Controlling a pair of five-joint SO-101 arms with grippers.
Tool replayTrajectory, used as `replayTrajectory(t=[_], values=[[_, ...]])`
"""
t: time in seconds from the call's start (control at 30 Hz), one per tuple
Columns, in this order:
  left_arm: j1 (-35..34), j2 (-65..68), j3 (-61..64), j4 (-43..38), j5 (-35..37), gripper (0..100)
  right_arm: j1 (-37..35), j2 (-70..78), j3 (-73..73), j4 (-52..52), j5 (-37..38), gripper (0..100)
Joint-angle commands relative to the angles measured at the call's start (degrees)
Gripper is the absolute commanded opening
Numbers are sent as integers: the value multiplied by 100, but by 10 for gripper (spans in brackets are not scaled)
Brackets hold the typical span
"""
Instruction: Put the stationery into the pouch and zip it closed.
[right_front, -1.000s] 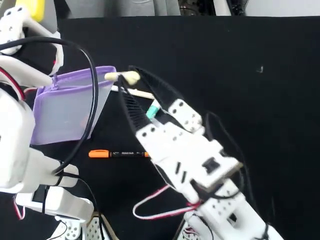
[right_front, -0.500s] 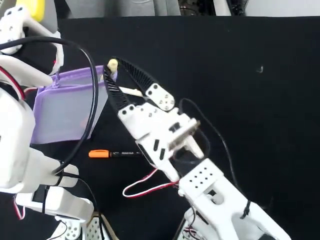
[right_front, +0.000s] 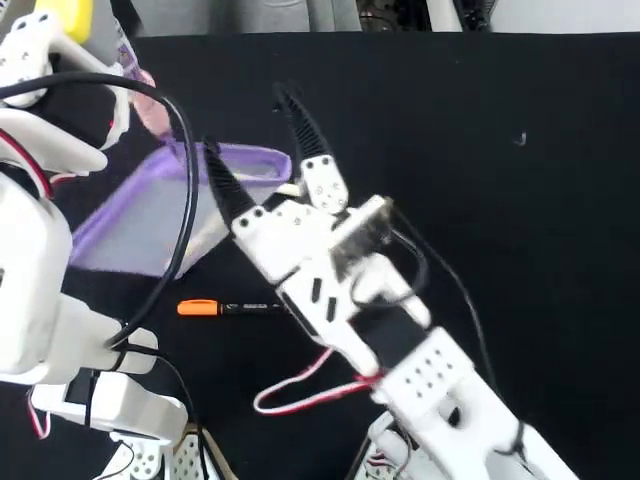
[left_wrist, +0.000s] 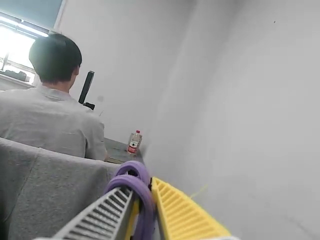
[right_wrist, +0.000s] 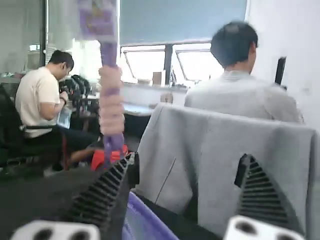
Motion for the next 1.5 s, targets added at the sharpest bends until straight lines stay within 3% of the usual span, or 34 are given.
replayTrajectory(t=[0.0,0.23,0.47,0.6,0.83,0.93,1.13,1.3,1.47], values=[[-22,-132,-127,-114,18,30,290,-1226,-400,545,404,311],[-945,-132,-127,-114,53,30,1327,-2466,-356,2180,404,311],[-1516,-132,-136,-114,53,30,1327,-2527,356,3569,853,311],[-1780,-132,-136,-114,53,30,774,-2554,840,4176,1820,311],[-1868,-141,-136,-114,44,30,-1090,-2501,1297,5468,3086,311],[-1868,-141,-136,-114,53,30,-1451,-2492,1569,5477,3200,311],[-1868,-141,-136,-114,44,30,-1495,-1877,1789,5160,3244,311],[-1868,-141,-136,-114,53,30,-1495,-215,1420,4369,3297,311],[-1868,-141,-127,-114,26,30,-1495,2202,101,4264,3780,311]])
